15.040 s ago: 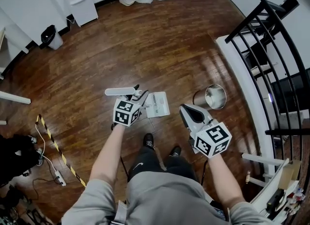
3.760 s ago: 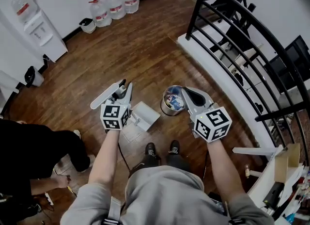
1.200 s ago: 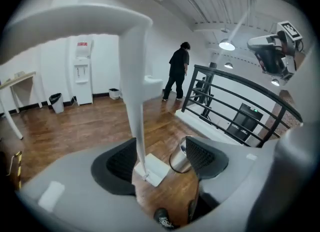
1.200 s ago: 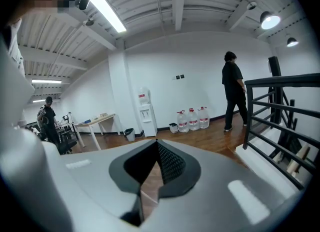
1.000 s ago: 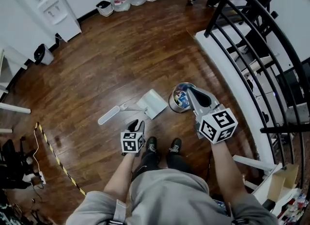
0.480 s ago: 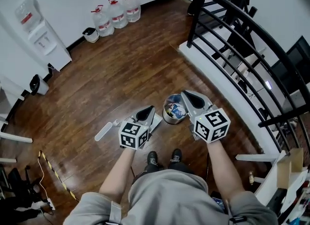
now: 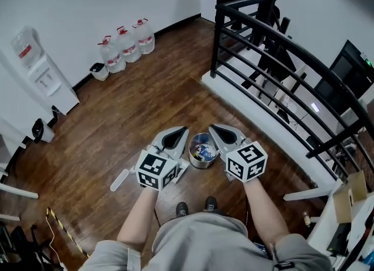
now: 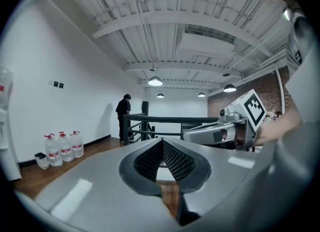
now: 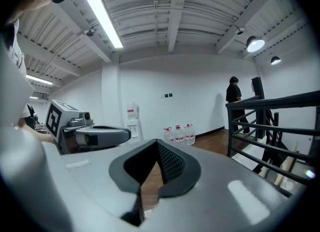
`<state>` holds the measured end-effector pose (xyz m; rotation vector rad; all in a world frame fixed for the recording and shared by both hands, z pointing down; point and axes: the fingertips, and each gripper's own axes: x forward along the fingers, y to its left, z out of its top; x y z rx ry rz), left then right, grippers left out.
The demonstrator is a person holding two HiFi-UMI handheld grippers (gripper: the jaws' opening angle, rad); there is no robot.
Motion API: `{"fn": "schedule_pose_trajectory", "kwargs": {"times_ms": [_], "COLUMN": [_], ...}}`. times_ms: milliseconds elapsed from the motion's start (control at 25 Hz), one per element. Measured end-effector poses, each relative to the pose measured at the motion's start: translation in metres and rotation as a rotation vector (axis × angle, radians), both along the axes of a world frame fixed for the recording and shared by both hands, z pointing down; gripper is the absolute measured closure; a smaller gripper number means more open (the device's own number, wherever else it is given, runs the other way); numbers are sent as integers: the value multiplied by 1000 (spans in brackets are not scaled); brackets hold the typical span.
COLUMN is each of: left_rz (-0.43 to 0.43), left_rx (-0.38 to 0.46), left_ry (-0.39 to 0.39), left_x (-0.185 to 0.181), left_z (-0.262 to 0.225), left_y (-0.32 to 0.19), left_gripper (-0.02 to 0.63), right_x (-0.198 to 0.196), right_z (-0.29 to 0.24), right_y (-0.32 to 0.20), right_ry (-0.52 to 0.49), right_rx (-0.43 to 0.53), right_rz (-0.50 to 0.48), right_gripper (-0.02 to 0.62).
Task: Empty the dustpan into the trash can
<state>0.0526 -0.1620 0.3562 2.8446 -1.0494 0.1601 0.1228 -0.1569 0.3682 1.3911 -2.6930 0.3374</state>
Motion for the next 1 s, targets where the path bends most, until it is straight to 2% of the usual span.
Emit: {"fn": "schedule_pose_trajectory", "kwargs": {"times_ms": [360, 1000], "left_rz": [-18, -15], "left_rx": [2, -30], "left_ry": [-7, -33], "left_x": [5, 15], "left_z": [-5, 9], "left_y": [5, 0], "left_gripper": [600, 600], "right_x": [8, 15], "right_z": [-19, -25], "right_y": [6, 4], "right_ry": [-5, -13], "right_rx": [43, 58], "right_rz": [-11, -4], "right_gripper": [595, 595]}}
